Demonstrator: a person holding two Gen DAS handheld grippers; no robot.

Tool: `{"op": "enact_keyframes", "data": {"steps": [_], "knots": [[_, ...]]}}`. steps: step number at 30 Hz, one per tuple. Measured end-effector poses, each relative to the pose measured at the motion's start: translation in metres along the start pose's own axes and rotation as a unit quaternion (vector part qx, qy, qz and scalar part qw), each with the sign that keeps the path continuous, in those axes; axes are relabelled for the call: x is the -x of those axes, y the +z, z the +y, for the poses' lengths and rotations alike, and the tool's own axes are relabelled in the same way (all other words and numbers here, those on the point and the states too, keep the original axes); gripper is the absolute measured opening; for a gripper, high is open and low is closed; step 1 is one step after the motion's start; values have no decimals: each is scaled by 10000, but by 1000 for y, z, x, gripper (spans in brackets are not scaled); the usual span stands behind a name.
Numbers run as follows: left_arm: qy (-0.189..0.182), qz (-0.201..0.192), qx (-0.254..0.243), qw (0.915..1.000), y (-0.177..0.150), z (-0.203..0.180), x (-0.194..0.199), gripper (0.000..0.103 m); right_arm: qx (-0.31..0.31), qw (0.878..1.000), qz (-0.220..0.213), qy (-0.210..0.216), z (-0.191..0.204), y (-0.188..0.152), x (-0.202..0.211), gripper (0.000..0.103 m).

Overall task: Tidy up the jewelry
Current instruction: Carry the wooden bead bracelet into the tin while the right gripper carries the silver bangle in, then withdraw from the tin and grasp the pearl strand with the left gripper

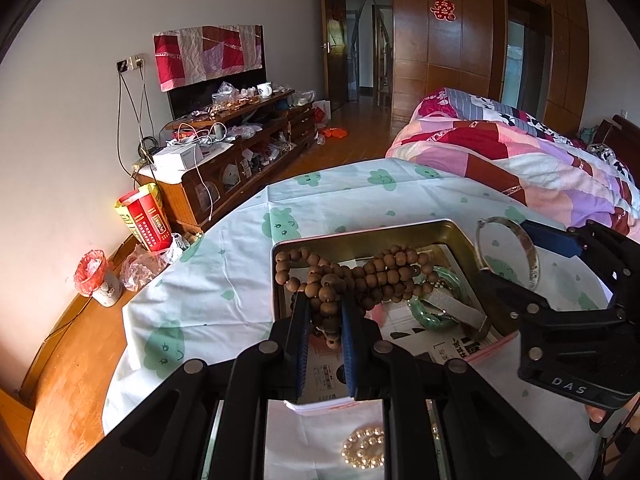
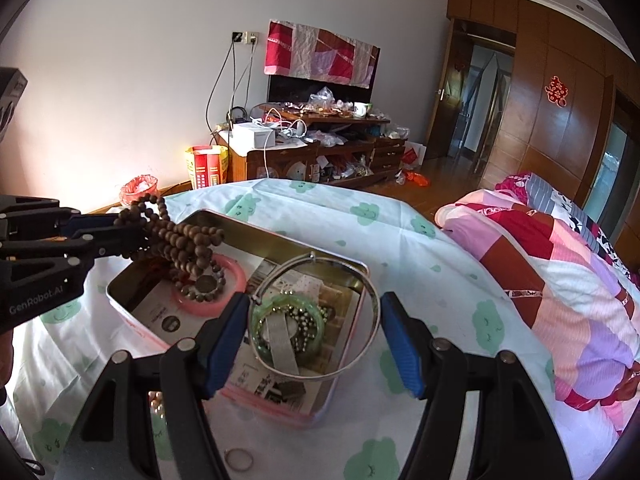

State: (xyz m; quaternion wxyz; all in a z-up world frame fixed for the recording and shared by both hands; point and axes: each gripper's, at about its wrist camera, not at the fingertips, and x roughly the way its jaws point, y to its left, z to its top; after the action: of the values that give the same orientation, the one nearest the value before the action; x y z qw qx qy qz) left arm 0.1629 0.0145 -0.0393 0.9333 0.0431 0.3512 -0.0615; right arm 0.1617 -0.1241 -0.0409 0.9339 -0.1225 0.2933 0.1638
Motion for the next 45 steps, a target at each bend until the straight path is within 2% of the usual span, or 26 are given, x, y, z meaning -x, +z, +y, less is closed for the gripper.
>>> {"op": "enact_keyframes", "data": {"steps": [17, 33, 34, 36, 38, 39, 45], "knots": [[47, 259, -119, 9996, -5, -7, -22, 14, 163, 9991, 367, 113, 16, -6, -28, 69], [41, 317, -125, 9994, -10, -7, -27, 15, 168, 9988, 430, 183, 18, -13, -30, 69], [21, 339, -111, 9994, -10, -7, -27, 17, 174, 9987, 433, 180, 18, -13, -30, 69], [47, 362, -125, 9993, -11, -8, -26, 27, 174, 9987, 441, 183, 18, -14, -29, 69], [163, 278, -143, 9994, -11, -9, -23, 57, 151, 9987, 448, 173, 18, -15, -29, 72], [200, 204, -131, 9995, -11, -9, -21, 62, 146, 9988, 444, 158, 18, -16, -28, 76], [108, 81, 123, 9998, -12, 4, -6, 63, 102, 9991, 415, 87, 15, -21, -20, 78]]}}
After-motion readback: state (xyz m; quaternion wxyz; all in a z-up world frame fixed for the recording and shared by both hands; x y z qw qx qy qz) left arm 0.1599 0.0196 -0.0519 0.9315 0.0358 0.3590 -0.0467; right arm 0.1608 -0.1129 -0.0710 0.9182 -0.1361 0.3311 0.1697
